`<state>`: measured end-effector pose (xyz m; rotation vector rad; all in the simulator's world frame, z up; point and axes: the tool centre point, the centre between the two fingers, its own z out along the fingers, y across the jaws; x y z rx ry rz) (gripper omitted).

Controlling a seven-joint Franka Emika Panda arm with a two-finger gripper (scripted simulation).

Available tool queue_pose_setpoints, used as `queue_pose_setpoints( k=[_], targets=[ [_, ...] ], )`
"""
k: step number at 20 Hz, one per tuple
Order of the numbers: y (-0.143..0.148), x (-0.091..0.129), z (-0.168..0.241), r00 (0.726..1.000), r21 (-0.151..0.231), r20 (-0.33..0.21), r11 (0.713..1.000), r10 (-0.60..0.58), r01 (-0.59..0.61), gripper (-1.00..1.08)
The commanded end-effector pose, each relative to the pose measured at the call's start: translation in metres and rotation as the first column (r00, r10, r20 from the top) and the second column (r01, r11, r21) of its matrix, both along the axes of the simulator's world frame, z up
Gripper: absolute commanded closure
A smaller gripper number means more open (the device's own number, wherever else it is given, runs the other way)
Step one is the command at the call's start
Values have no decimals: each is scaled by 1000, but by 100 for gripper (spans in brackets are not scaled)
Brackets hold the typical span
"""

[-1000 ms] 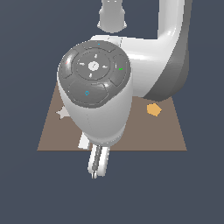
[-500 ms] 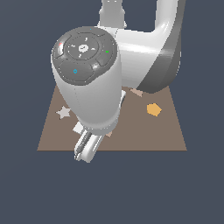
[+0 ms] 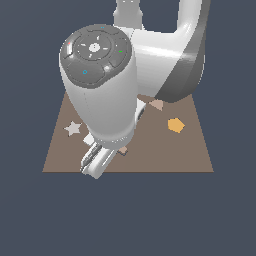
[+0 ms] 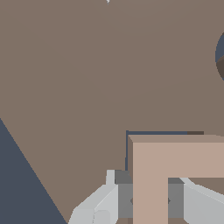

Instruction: Insert a designated object into the corresponding slot on a board.

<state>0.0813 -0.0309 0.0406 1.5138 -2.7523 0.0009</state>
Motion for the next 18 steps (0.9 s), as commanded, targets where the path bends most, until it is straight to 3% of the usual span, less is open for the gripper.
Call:
queue_pose_setpoints(
  k=[1,8,9,18],
  targets=[
    [0,-1,0,1000,0,0,1000,-7,7,108],
    [0,0,-10,1000,0,0,1000,-6,6,108],
    [0,0,-10,1000,0,0,1000,-6,6,-92],
    [0,0,-10,1000,0,0,1000,-6,6,-92]
  ],
)
